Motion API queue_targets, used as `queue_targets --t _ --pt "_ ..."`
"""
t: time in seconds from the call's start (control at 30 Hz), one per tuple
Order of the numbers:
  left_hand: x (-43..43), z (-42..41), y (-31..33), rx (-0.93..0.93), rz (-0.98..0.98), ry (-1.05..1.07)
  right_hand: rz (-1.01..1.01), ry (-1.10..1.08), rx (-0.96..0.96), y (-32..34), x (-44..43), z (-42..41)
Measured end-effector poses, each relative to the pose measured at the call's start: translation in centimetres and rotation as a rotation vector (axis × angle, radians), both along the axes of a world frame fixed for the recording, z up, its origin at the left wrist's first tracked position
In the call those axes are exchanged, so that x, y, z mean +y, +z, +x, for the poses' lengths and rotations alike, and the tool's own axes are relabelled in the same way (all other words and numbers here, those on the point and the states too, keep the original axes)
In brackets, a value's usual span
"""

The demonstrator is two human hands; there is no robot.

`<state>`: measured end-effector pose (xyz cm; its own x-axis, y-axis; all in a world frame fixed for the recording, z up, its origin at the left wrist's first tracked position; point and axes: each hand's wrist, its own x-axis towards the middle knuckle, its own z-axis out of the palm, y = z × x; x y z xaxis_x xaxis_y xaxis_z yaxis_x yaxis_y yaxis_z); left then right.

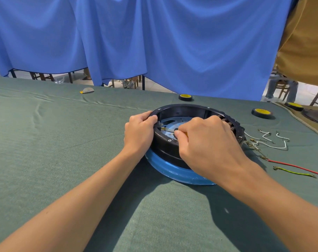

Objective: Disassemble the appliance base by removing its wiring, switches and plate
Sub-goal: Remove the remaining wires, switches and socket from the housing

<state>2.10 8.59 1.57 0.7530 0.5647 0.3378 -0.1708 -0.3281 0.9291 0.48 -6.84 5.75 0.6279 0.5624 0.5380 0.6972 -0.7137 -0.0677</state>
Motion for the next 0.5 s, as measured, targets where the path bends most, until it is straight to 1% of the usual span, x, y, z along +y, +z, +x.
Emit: queue_targets --t 0.2,0.5 --pt "0.04 0.03 -0.02 0.002 -0.001 0.005 0.017 0.0 -0.013 0.01 -0.09 -0.11" --pt "0.08 0.12 -0.05 0.003 -0.013 -0.018 0.035 0.017 0.07 0.06 -0.14 0.13"
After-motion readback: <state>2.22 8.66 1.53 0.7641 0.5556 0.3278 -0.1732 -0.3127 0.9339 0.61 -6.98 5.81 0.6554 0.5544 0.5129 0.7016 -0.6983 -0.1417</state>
